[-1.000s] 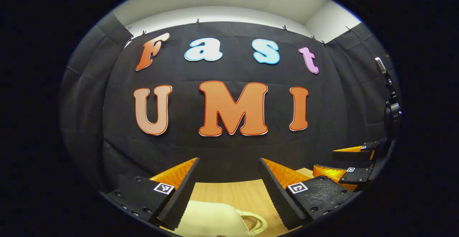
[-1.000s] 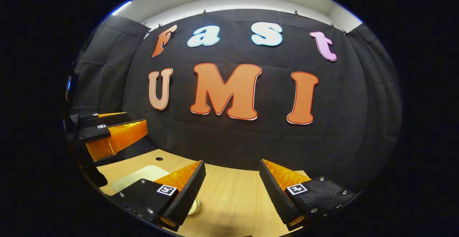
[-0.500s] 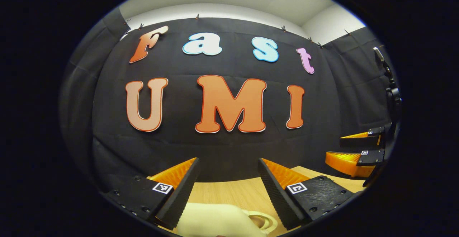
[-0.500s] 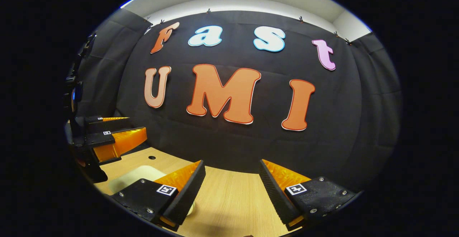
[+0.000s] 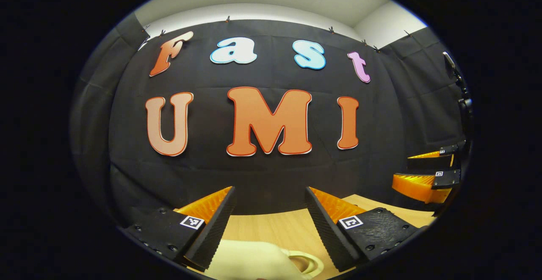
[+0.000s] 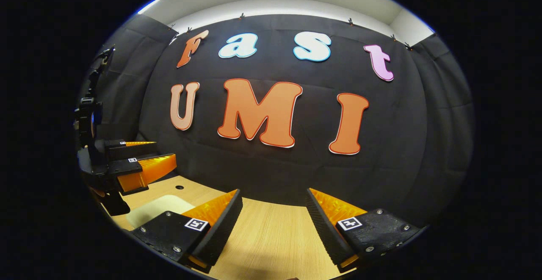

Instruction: First open the suitcase, pack the skin care products into it, and then close the suitcase.

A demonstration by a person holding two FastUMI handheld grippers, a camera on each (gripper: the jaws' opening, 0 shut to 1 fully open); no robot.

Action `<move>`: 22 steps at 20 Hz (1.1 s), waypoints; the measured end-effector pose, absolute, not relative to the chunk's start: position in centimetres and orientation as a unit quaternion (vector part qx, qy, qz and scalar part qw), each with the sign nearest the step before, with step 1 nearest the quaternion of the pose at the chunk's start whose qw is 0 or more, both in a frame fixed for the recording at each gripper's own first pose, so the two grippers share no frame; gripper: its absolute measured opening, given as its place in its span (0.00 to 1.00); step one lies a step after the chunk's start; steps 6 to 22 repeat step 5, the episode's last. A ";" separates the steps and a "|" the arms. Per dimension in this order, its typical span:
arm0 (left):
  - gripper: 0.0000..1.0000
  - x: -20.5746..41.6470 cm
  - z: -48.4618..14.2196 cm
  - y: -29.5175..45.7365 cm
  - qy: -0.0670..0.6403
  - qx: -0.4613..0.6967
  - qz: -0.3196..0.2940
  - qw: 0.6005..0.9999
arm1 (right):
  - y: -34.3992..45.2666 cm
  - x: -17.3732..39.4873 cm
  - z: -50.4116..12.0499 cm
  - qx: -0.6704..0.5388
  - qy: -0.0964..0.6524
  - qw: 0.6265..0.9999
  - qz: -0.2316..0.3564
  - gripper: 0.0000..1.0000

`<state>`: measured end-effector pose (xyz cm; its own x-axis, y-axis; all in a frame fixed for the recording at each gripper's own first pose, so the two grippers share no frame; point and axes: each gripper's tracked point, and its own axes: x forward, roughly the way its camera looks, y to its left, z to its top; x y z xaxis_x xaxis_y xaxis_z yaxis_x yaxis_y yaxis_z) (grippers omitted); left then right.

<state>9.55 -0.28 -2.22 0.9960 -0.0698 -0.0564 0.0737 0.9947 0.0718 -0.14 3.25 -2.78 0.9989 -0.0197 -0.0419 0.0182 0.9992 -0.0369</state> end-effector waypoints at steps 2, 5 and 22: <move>0.99 9.5 -2.1 -1.1 0.024 0.043 -0.024 0.999 | 2.6 -0.3 -2.2 -0.020 0.005 1.000 0.005 0.95; 0.99 9.0 -2.1 -3.6 0.023 0.043 -0.010 0.999 | 1.5 -0.6 -2.4 -0.016 -0.006 0.999 0.028 0.95; 0.99 9.0 -2.1 -3.6 0.023 0.043 -0.010 0.999 | 1.5 -0.6 -2.4 -0.016 -0.006 0.999 0.028 0.95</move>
